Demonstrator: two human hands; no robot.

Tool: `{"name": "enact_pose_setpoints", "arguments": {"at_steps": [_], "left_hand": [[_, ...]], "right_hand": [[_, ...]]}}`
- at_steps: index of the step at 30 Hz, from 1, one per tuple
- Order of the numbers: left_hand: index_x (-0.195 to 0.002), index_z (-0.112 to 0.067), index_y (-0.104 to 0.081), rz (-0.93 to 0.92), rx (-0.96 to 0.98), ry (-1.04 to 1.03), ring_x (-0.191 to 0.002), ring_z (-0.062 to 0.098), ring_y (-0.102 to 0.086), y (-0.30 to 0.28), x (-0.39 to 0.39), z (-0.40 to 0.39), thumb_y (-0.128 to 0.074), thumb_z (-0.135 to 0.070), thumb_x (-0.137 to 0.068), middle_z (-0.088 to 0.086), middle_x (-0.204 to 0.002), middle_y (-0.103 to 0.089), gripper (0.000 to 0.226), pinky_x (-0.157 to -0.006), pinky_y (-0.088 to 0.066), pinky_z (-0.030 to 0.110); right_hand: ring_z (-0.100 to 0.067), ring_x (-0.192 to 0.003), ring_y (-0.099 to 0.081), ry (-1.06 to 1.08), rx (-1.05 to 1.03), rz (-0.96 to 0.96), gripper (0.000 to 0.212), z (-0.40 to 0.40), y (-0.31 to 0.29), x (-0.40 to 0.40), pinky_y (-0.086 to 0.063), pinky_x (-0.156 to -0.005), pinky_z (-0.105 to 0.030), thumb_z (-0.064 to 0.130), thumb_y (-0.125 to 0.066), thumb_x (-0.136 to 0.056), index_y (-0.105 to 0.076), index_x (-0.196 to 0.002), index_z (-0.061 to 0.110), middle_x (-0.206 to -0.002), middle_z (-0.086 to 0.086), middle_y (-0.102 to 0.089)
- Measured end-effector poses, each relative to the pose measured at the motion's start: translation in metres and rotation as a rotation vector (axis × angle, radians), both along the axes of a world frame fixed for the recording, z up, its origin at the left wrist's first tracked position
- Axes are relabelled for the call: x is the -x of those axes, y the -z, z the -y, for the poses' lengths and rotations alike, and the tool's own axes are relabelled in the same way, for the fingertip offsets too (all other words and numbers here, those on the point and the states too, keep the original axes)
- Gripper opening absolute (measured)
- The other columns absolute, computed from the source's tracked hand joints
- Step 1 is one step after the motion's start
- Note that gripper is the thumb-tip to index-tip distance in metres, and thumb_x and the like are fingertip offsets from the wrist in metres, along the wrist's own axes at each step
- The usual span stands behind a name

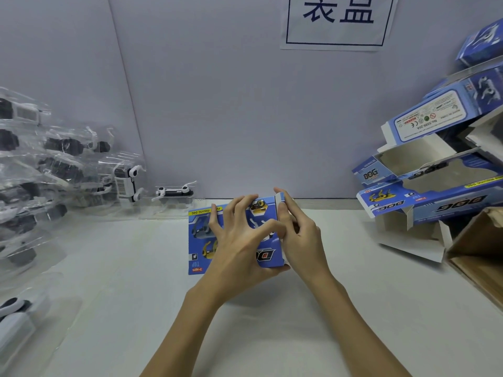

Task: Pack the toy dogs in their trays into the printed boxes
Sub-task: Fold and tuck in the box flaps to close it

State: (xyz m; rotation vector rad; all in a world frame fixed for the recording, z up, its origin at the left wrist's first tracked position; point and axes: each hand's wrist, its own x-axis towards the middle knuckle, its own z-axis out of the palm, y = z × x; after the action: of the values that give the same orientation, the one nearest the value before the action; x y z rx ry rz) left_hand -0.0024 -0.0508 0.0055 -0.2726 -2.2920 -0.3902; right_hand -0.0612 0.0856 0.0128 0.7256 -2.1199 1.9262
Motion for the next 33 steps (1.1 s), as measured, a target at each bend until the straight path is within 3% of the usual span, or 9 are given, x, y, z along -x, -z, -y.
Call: {"name": "enact_pose_setpoints", "arguments": {"at_steps": [5, 9, 12, 15, 22, 25, 27, 30, 33], "left_hand": [[-0.112, -0.043, -0.058, 0.027, -0.001, -0.006, -0.152, 0.032, -0.025, -0.003, -0.003, -0.002, -0.085, -0.067, -0.065, 0.009, -0.159, -0.034, 0.059, -0.119, -0.007, 0.071], [-0.113, -0.042, -0.056, 0.009, 0.001, -0.017, -0.152, 0.031, -0.025, -0.005, -0.004, -0.004, -0.085, -0.065, -0.066, 0.011, -0.158, -0.036, 0.060, -0.119, -0.008, 0.071], [-0.126, -0.043, -0.047, -0.018, -0.017, -0.046, -0.150, 0.028, -0.027, -0.006, -0.005, -0.007, -0.089, -0.063, -0.061, 0.009, -0.157, -0.036, 0.080, -0.119, -0.007, 0.067], [-0.133, -0.038, -0.044, -0.044, -0.010, -0.113, -0.145, 0.027, -0.034, -0.006, -0.005, -0.006, -0.086, -0.066, -0.055, 0.004, -0.154, -0.040, 0.093, -0.118, -0.013, 0.066], [-0.133, -0.034, -0.045, -0.066, 0.020, -0.139, -0.143, 0.029, -0.036, -0.002, -0.003, -0.002, -0.074, -0.067, -0.057, 0.004, -0.152, -0.042, 0.087, -0.116, -0.017, 0.069], [-0.134, -0.034, -0.045, -0.085, 0.037, -0.134, -0.143, 0.029, -0.035, -0.001, -0.002, 0.001, -0.071, -0.069, -0.059, 0.005, -0.152, -0.043, 0.086, -0.116, -0.016, 0.068], [-0.134, -0.035, -0.044, -0.077, 0.039, -0.148, -0.142, 0.029, -0.037, -0.001, -0.003, 0.001, -0.078, -0.068, -0.057, 0.004, -0.152, -0.043, 0.091, -0.116, -0.016, 0.068], [-0.135, -0.033, -0.044, -0.067, 0.059, -0.189, -0.140, 0.031, -0.041, -0.001, -0.004, -0.003, -0.083, -0.065, -0.053, 0.005, -0.151, -0.045, 0.096, -0.115, -0.018, 0.068], [-0.135, -0.037, -0.046, -0.047, 0.065, -0.206, -0.140, 0.032, -0.041, -0.003, -0.005, -0.004, -0.081, -0.066, -0.052, 0.006, -0.151, -0.045, 0.095, -0.114, -0.018, 0.068]], "right_hand": [[-0.009, -0.096, -0.075, 0.018, -0.002, -0.020, 0.048, 0.002, 0.002, 0.000, -0.067, -0.073, -0.037, 0.055, -0.044, -0.100, -0.053, -0.146, 0.047, -0.101, 0.024, -0.073], [-0.011, -0.098, -0.076, -0.031, 0.069, 0.033, 0.055, 0.005, 0.001, -0.001, -0.066, -0.074, -0.036, 0.057, -0.044, -0.098, -0.051, -0.150, 0.043, -0.107, 0.014, -0.074], [-0.015, -0.101, -0.077, -0.125, 0.168, 0.105, 0.052, 0.008, -0.002, -0.003, -0.064, -0.071, -0.028, 0.054, -0.044, -0.096, -0.050, -0.147, 0.046, -0.117, 0.007, -0.075], [-0.014, -0.103, -0.076, -0.162, 0.222, 0.120, 0.050, 0.010, -0.002, -0.004, -0.062, -0.070, -0.024, 0.048, -0.047, -0.098, -0.050, -0.148, 0.044, -0.113, 0.016, -0.077], [-0.010, -0.113, -0.073, -0.192, 0.260, 0.085, 0.051, 0.016, 0.004, -0.005, -0.062, -0.078, -0.025, 0.043, -0.044, -0.102, -0.041, -0.153, 0.047, -0.122, 0.024, -0.072], [-0.014, -0.122, -0.069, -0.268, 0.257, 0.099, 0.046, 0.016, 0.006, -0.004, -0.061, -0.084, -0.027, 0.034, -0.035, -0.112, -0.037, -0.157, 0.042, -0.134, 0.016, -0.068], [-0.018, -0.120, -0.070, -0.269, 0.234, 0.101, 0.042, 0.015, 0.008, -0.003, -0.062, -0.084, -0.030, 0.030, -0.033, -0.114, -0.040, -0.155, 0.036, -0.129, 0.011, -0.070], [-0.023, -0.121, -0.070, -0.204, 0.202, 0.075, 0.042, 0.014, 0.007, -0.003, -0.062, -0.092, -0.039, 0.030, -0.037, -0.112, -0.046, -0.153, 0.035, -0.132, 0.003, -0.071], [-0.023, -0.117, -0.072, -0.172, 0.195, 0.050, 0.043, 0.011, 0.006, -0.004, -0.064, -0.088, -0.036, 0.025, -0.040, -0.113, -0.049, -0.152, 0.038, -0.129, 0.006, -0.073]]}}
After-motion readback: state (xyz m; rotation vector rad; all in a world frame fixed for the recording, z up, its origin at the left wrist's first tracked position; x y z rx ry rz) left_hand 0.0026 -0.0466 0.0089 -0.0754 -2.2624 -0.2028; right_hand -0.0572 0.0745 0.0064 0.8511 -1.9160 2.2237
